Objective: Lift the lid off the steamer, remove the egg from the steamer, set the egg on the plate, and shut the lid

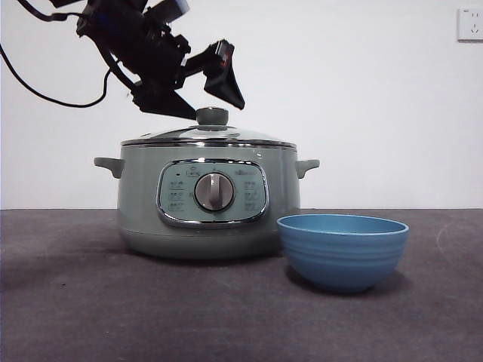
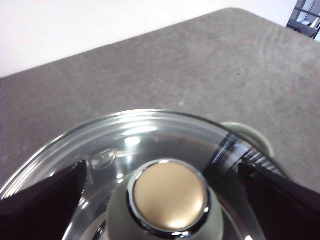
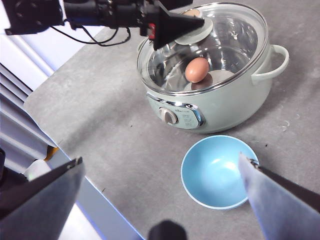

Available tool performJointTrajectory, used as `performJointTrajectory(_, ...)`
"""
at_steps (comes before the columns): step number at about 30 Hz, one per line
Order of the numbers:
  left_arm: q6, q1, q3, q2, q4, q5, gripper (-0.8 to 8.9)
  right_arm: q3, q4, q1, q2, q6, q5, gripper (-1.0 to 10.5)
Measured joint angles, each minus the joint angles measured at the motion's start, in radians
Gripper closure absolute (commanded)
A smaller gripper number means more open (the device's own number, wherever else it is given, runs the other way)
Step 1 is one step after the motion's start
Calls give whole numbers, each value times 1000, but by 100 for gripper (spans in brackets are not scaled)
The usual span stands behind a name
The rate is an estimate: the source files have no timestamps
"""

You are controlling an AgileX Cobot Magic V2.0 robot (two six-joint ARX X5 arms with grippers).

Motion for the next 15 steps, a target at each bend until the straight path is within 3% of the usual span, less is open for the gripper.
performJointTrajectory(5,5,0,0,23,-25,-7,306,0,0,0,0,0,21,410)
performJointTrajectory(10,7,-2,0,23,-34,-24,709,0,0,0,0,0,46,410)
performJointTrajectory(13,25,-12,4,23,-30,-20,822,0,0,0,0,0,46,410)
performJointTrajectory(15,26,-12,4,23,-30,-20,822,0,0,0,0,0,46,410)
